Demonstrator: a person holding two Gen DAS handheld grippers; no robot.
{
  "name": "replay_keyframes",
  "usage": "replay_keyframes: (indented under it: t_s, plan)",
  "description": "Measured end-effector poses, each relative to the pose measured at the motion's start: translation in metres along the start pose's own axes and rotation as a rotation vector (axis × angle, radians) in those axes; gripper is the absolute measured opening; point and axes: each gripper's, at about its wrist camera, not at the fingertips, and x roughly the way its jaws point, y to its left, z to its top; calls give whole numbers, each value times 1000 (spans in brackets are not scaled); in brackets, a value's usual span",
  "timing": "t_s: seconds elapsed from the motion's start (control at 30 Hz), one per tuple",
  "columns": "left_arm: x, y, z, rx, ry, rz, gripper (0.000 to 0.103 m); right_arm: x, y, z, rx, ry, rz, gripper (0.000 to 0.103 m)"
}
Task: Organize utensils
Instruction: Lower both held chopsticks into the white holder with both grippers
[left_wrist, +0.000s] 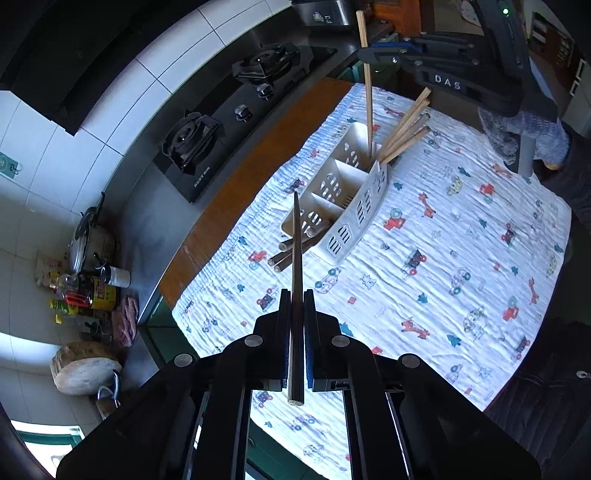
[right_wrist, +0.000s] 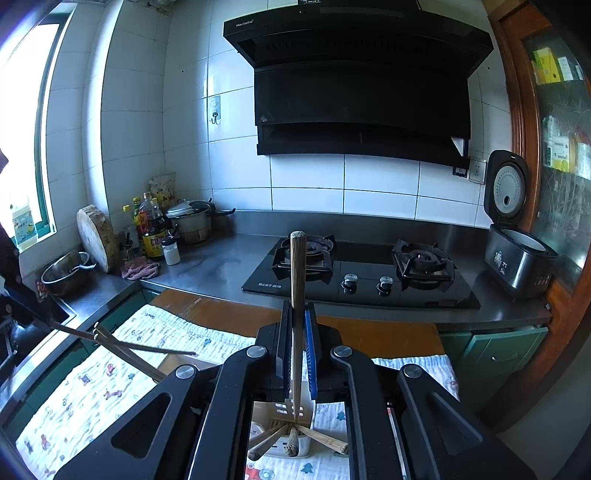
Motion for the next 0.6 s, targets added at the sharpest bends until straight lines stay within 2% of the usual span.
replay_keyframes:
  t_s: [0.1, 0.17, 0.33, 0.6]
  plan:
    - [-1, 0, 7, 35, 15, 2, 5, 1, 1, 1, -4, 3, 0, 7]
    - [0, 3, 14, 31, 27, 36, 5, 2, 2, 1, -3, 1, 1, 7]
    - [-3, -4, 21, 46, -6, 11, 5, 2, 2, 1, -4, 0, 5, 7]
    - [6, -3, 15, 59, 63, 37, 5, 3, 4, 1, -14, 10, 2, 7]
